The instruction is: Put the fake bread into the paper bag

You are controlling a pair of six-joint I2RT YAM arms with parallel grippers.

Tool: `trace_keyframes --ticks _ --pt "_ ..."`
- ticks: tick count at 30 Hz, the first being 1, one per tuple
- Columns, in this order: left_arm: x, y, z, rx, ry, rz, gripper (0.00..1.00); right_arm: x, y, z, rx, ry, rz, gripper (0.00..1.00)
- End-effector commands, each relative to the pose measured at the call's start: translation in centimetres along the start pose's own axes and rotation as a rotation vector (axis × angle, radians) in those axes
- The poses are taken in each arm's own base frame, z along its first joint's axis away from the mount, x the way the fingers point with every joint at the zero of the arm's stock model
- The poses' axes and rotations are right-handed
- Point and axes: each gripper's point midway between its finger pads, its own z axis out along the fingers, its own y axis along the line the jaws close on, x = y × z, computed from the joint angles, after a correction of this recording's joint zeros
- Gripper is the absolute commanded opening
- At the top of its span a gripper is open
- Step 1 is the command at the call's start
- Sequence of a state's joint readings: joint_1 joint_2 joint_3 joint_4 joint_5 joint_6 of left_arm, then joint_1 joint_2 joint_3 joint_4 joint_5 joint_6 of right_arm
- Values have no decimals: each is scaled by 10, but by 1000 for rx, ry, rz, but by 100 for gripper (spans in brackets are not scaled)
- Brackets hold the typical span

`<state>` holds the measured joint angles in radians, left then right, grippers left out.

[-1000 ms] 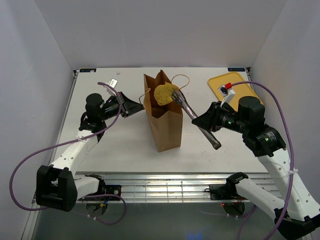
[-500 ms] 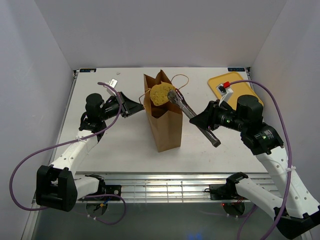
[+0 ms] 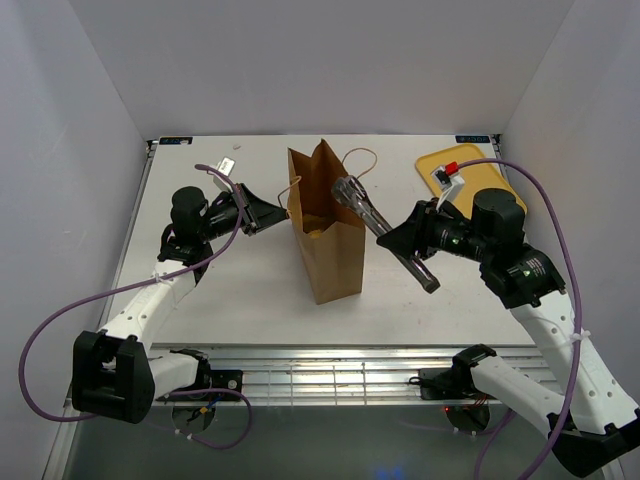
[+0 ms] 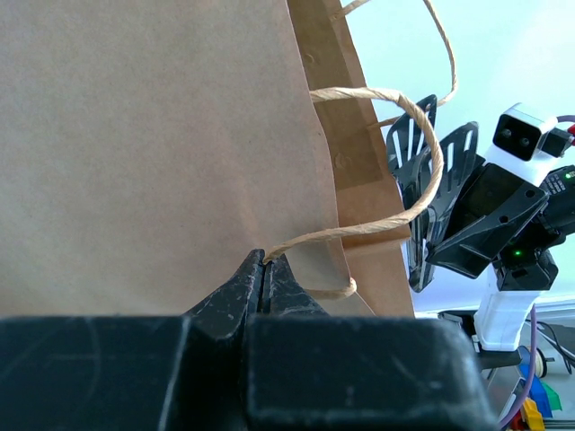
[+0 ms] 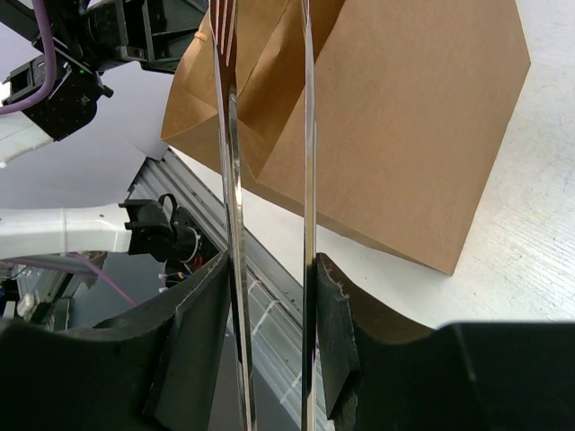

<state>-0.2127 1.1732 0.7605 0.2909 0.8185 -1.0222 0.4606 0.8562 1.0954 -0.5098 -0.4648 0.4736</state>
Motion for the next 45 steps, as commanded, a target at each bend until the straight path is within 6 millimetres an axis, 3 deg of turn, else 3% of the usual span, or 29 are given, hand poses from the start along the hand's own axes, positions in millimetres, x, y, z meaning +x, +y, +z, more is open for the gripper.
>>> trace_keyframes --ticks 1,5,9,12,14,15,16,17,27,28,32,34,36,37,38,40,43,45 --pt "-2 -9 -2 1 -5 14 0 -11 9 2 -44 -38 -40 46" --pt "-3 -14 -4 10 -12 25 8 -13 11 0 -44 -47 -46 46" --pt "-5 -25 -6 30 -19 44 27 -18 13 -2 -42 -55 -57 46" --pt "-10 -39 -10 52 -36 71 57 -22 15 -5 -36 -61 -72 46" --pt "-12 -49 -14 65 -51 90 64 -24 16 -6 -31 -62 -81 46" --pt "-15 -55 -15 73 -58 104 72 -25 16 -6 -30 -63 -82 46" --pt "-15 -57 -16 72 -58 109 88 -26 15 -5 -26 -62 -84 46" --pt "-16 -62 -17 76 -59 116 97 -25 15 -5 -26 -58 -83 46" --pt "-47 -111 -38 15 -174 269 98 -42 24 -6 -30 -81 -97 46" --pt "-51 -123 -45 8 -198 294 98 -52 28 -10 -27 -103 -108 46" --pt "-70 -132 -64 -94 -319 375 98 -87 47 -24 -17 -190 -160 46" --pt "-79 -124 -72 -169 -374 395 98 -107 39 -26 67 -222 -177 46" --pt "-83 -123 -79 -205 -402 429 98 -131 43 -41 134 -266 -235 47" --pt "-85 -116 -81 -242 -412 424 98 -143 26 -37 227 -278 -237 47" --pt "-86 -112 -81 -261 -412 426 98 -154 26 -45 271 -294 -252 47" --pt "-85 -103 -81 -296 -401 427 98 -167 -5 -42 429 -302 -282 47" --pt "-83 -90 -81 -332 -392 416 98 -174 -50 -38 635 -291 -309 47" --pt "-85 -82 -85 -369 -416 408 98 -167 -81 -30 742 -258 -313 46"
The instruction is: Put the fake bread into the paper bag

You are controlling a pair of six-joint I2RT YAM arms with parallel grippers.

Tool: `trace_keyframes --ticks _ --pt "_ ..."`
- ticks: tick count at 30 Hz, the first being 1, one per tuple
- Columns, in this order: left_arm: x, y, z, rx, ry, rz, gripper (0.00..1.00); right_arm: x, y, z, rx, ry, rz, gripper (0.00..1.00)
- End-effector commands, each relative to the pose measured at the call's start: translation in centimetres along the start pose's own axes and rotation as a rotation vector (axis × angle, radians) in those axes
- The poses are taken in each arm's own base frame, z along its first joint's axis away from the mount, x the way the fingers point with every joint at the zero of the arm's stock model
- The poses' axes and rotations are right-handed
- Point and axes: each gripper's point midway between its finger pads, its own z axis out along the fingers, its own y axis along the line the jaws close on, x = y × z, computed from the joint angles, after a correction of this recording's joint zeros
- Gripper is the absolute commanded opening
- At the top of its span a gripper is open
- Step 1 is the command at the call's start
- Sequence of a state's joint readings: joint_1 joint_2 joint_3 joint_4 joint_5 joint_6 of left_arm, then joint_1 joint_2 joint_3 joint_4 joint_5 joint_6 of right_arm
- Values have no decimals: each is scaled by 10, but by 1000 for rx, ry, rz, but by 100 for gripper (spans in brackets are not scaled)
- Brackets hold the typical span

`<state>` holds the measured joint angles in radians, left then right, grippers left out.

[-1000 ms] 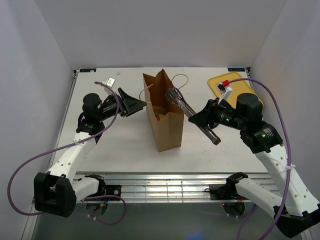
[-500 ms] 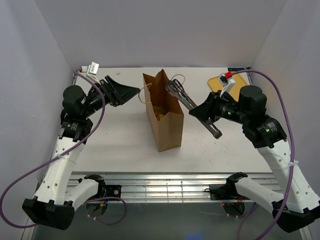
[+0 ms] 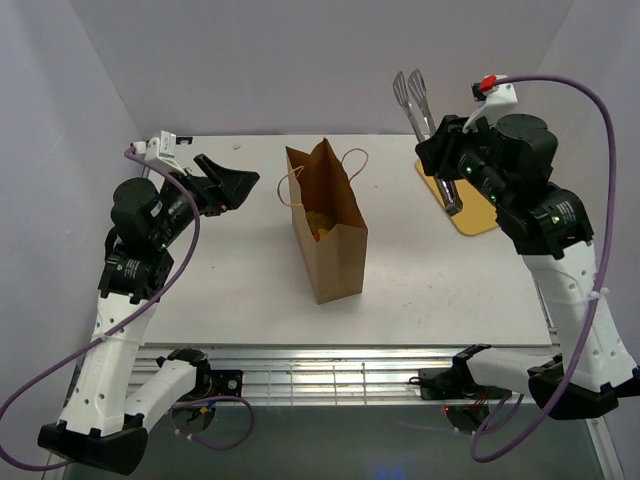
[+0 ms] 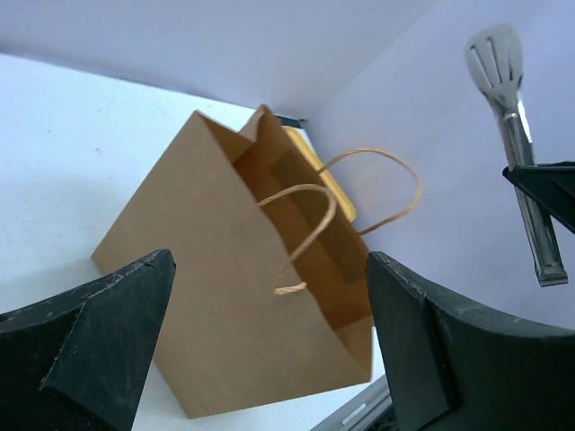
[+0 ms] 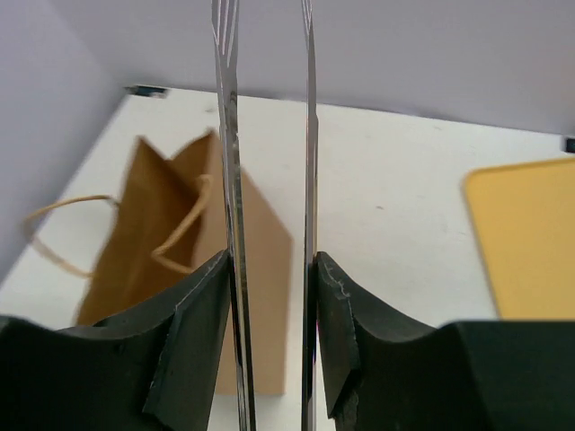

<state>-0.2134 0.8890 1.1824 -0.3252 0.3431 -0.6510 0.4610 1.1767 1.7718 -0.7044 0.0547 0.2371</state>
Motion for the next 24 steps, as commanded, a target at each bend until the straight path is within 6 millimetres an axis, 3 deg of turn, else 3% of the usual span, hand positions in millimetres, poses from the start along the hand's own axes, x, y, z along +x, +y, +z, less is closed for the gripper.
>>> trace_keyframes --ticks 1,3,4,9,10,13,18,24 --pt "13 29 -3 -125 16 10 98 38 -72 30 342 96 -140 46" --pt "13 37 -4 -158 2 20 98 40 -84 43 366 58 -160 45" --pt "16 41 -5 -174 4 21 98 63 -93 52 371 98 -180 45" --pt "18 54 -7 -218 -8 59 98 104 -121 78 365 86 -168 45" --pt "19 55 -8 -222 -8 64 98 123 -125 87 344 97 -163 45" --pt "23 60 -8 -232 -2 73 98 156 -139 101 321 138 -140 45" --pt "34 65 -9 -232 19 58 98 235 -165 128 324 276 -128 45" --pt "46 67 -8 -218 47 38 98 296 -179 150 291 393 -112 46"
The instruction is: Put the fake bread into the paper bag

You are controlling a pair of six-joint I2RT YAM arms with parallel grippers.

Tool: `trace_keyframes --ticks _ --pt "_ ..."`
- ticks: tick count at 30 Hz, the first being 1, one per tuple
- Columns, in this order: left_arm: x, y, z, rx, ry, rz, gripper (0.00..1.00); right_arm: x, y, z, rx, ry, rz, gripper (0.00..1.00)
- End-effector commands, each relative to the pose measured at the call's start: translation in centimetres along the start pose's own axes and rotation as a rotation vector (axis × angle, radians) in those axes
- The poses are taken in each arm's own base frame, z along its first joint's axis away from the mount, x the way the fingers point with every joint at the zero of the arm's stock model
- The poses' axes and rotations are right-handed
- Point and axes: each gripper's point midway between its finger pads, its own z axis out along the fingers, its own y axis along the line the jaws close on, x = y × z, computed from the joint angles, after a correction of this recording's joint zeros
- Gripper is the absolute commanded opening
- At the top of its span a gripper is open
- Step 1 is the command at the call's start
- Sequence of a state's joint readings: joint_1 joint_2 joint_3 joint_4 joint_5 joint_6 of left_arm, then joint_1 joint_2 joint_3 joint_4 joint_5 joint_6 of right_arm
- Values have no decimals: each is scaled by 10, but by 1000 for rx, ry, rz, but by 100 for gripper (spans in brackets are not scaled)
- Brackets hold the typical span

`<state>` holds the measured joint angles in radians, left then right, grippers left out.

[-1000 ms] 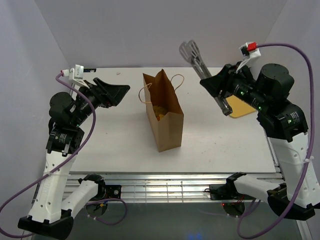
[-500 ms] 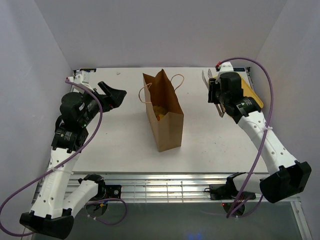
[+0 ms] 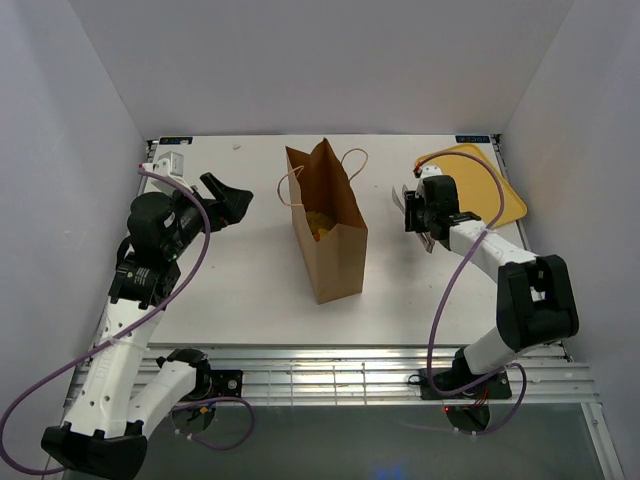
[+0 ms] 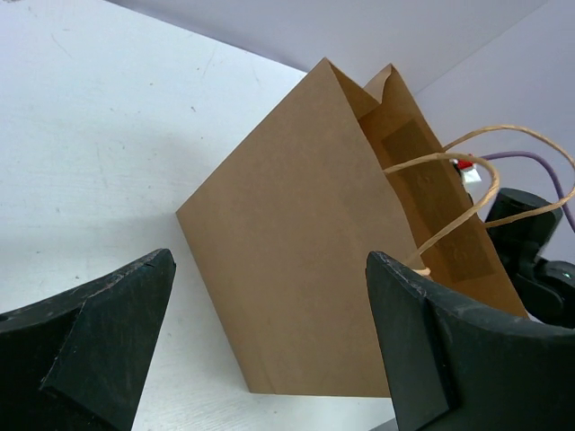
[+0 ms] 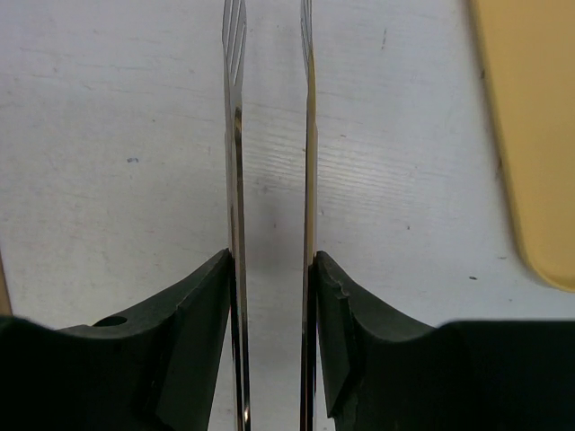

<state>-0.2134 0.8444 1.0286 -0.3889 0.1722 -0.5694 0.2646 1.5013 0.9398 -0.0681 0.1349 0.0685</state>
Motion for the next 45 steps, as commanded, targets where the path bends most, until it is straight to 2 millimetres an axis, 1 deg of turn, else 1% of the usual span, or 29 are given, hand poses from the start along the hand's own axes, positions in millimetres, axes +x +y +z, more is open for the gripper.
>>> trace_keyframes --ticks 1,5,7,9,11,12,14,17,19,21,22,24,25,28,29,30,31,32,33,34,35,36,37,38,40,41,43,45 --pt "6 -2 -3 21 11 2 98 -18 6 19 -41 -80 -12 46" --pt "10 1 -2 15 16 3 98 2 2 41 -40 -23 -18 48" --pt "10 1 -2 16 17 5 98 5 0 47 -41 -9 -28 48" --pt "11 1 -2 16 17 6 98 16 -4 56 -34 23 -31 48" --pt "13 1 -1 19 24 5 98 22 -8 60 -32 41 -27 49" --pt "13 1 -1 25 26 4 98 29 -9 64 -34 60 -25 50" --pt "16 1 1 29 36 1 98 32 -13 66 -35 85 -13 51" --pt "20 0 2 41 49 -7 98 29 -12 66 -53 96 -7 54" --pt "22 -3 2 56 56 -18 98 29 -13 67 -45 111 -7 59" --pt "26 -3 3 63 70 -30 98 25 -14 65 -41 103 -6 66" --pt "28 -4 3 69 76 -40 98 24 -12 64 -53 100 -7 69" --pt "33 -6 2 89 89 -46 98 19 -11 61 -60 87 -9 99" --pt "34 -6 2 91 91 -48 98 18 -11 59 -60 82 -6 91" --pt "40 -5 4 99 110 -57 98 10 -11 53 -59 61 3 90" --pt "42 -5 4 98 117 -66 98 3 -11 49 -57 43 7 90" --pt "42 -6 5 103 117 -68 98 8 -11 44 -52 68 15 90" --pt "45 -3 6 98 124 -77 98 5 -12 40 -44 63 32 90" --pt "46 -3 6 97 125 -83 98 -3 -13 31 -38 40 41 90" --pt "46 -4 7 104 120 -94 98 -5 -14 25 -31 33 48 90" --pt "52 0 8 98 129 -106 98 -1 -15 19 -19 47 59 90" --pt "53 0 9 97 127 -116 98 -10 -15 6 -18 16 80 90" --pt "54 1 9 95 124 -137 98 -11 -15 -1 -13 11 91 90" --pt "57 4 11 84 128 -149 98 -10 -16 -7 -9 8 102 90" --pt "65 12 14 56 142 -169 98 -7 -15 -19 -9 7 114 90" --pt "71 24 17 2 138 -210 98 -3 -17 -30 5 8 147 90" --pt "79 32 19 -25 150 -226 98 5 -17 -40 8 20 164 90" --pt "84 42 20 -71 139 -261 98 12 -20 -50 31 27 184 90" --pt "90 47 19 -84 133 -278 98 24 -22 -62 49 35 211 90"
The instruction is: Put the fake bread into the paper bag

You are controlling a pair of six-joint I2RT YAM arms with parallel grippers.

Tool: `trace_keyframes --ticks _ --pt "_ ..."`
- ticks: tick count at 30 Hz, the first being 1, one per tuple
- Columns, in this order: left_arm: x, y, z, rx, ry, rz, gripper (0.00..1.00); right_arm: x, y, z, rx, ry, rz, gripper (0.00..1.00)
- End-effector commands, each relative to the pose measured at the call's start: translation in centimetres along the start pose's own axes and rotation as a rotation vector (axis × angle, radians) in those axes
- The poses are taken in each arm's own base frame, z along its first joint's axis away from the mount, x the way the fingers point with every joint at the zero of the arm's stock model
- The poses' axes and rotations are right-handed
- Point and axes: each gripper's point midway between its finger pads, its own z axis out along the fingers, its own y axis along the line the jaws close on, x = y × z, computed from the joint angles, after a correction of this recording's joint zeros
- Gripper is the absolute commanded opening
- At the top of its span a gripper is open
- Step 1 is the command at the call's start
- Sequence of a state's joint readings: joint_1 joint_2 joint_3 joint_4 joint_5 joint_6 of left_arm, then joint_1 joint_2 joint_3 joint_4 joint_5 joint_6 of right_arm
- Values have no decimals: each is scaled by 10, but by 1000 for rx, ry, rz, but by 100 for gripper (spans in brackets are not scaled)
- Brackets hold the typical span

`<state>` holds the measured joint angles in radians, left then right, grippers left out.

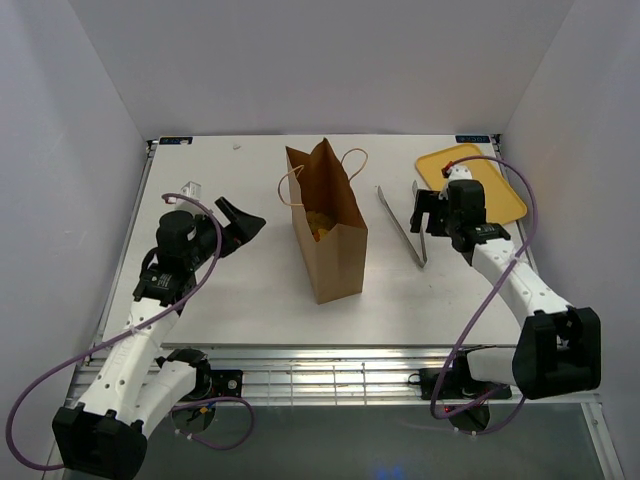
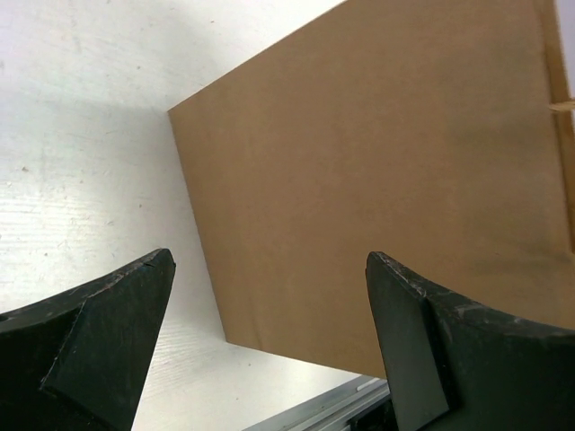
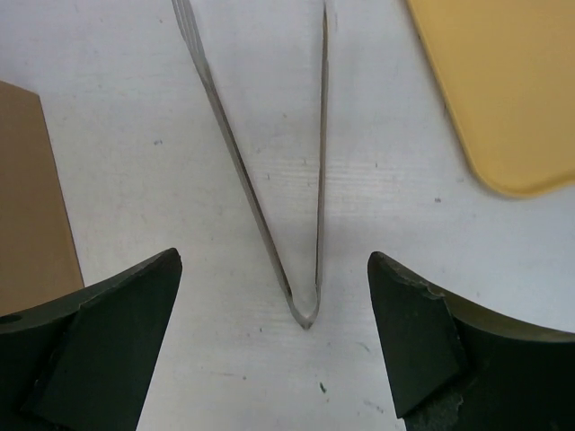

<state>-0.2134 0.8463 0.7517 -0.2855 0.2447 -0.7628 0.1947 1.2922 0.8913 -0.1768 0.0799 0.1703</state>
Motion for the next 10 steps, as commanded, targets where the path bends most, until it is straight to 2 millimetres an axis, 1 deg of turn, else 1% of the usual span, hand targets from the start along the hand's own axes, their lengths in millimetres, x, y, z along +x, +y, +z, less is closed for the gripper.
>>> trace_keyframes --ticks 1,2,3,4,5,6,7,8,9,10 --pt "-1 9 1 -31 -53 -74 98 35 -13 -17 68 83 72 90" --pt "0 10 0 -31 -59 -86 98 34 -13 -24 69 64 83 90" --pt "5 15 0 -33 -57 -101 98 47 -16 -27 81 89 89 90" --pt "8 15 -1 -30 -54 -125 98 52 -16 -30 82 95 104 90" --pt "11 15 -1 -24 -48 -136 98 53 -16 -37 76 82 108 90" --pt "16 20 0 -25 -43 -149 98 69 -15 -39 66 111 113 90" --pt "19 21 0 -24 -38 -160 98 75 -12 -41 46 118 115 90" --pt "23 19 0 -5 -30 -184 98 77 -10 -47 25 102 117 90" --pt "26 18 1 17 -20 -197 98 83 -3 -50 -19 111 122 90" --pt "40 23 1 32 11 -217 98 96 3 -51 -63 130 123 90"
